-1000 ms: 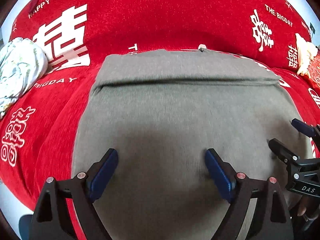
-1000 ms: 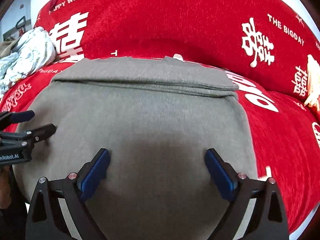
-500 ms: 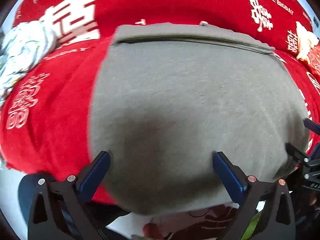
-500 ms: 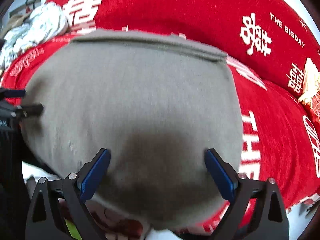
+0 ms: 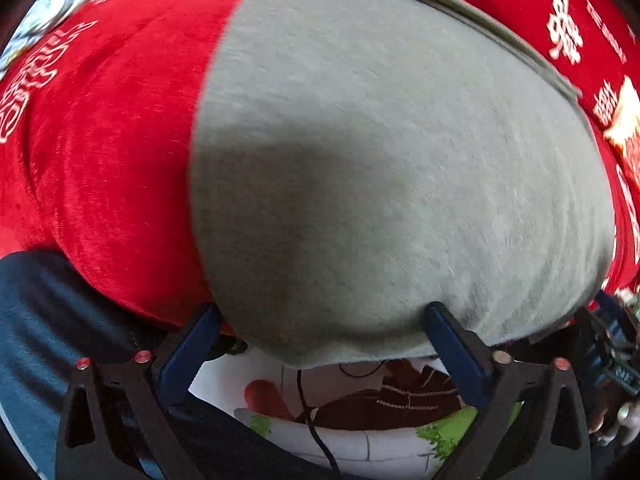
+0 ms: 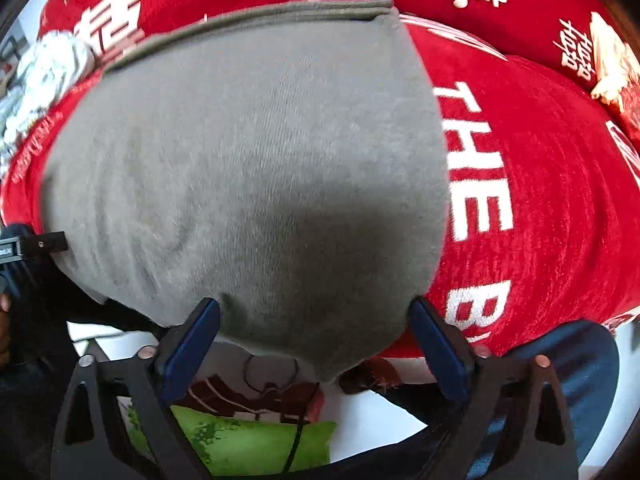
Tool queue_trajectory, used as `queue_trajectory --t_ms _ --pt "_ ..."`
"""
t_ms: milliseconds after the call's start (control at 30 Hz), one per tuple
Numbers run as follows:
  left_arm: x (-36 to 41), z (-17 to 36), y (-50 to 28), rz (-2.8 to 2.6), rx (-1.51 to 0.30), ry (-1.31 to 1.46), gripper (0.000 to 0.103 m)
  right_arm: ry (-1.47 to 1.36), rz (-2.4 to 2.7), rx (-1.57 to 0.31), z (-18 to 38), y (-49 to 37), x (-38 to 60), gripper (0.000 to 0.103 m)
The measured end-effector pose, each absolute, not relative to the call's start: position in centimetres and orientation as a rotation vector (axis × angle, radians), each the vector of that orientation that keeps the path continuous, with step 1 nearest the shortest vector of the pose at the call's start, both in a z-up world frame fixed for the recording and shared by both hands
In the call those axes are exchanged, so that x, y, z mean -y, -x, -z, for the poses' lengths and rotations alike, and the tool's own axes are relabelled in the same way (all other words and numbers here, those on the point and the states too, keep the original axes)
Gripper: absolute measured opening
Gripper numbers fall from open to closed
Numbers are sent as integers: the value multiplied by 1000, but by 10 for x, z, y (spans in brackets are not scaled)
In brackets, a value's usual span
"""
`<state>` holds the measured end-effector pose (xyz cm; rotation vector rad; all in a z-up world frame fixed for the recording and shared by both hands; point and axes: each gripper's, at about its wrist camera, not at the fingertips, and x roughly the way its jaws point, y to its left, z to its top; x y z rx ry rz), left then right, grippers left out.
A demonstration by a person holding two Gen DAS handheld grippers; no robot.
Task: Fold small clothes
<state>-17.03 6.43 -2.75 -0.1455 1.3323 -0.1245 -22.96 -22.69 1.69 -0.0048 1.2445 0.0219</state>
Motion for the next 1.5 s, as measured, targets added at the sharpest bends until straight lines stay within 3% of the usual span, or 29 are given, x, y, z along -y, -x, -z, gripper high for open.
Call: queue_trajectory --t_ms 67,100,133,167,233,267,633,900,1100,1233,1267,1300,1333,1400,1467,1500 --pt "-57 21 176 144 -1305 115 78 24 26 -1234 -20 232 229 61" --pt "-53 17 180 154 -1287 98 64 9 41 -1228 -22 232 233 56" --pt "-51 15 181 159 -1277 89 51 -8 37 -1222 -24 234 237 42" --pt "-49 13 184 165 -1266 79 44 -19 31 -1215 -26 236 242 27" --pt "-47 8 187 174 -1242 74 18 -54 -3 -1207 -29 240 249 12" --pt "-48 4 188 180 -1226 82 18 -71 -15 -1197 -33 242 253 5" --pt "-65 -43 184 219 -1081 140 12 -299 -205 -997 -84 235 270 4" --pt "-76 -95 126 213 -954 193 12 -384 -169 -841 -116 174 272 4" --pt "-93 -61 80 174 -1040 283 12 -417 -90 -901 -86 130 283 4" --pt "-96 -42 75 178 -1068 335 13 -410 -83 -956 -65 119 284 4" --pt "-98 -42 77 186 -1069 360 13 -419 -88 -965 -63 118 285 8" --pt "-101 -42 78 195 -1076 382 24 -439 -95 -967 -64 120 287 9" --pt "-104 -42 81 207 -1087 408 61 -455 -101 -964 -65 123 289 11" --pt "-113 -47 92 204 -1053 452 95 -479 -120 -946 -70 135 294 27" --pt "-119 -53 107 184 -1004 449 95 -482 -122 -922 -74 149 297 54" --pt "-119 -53 112 196 -1008 439 95 -486 -123 -907 -76 157 297 56"
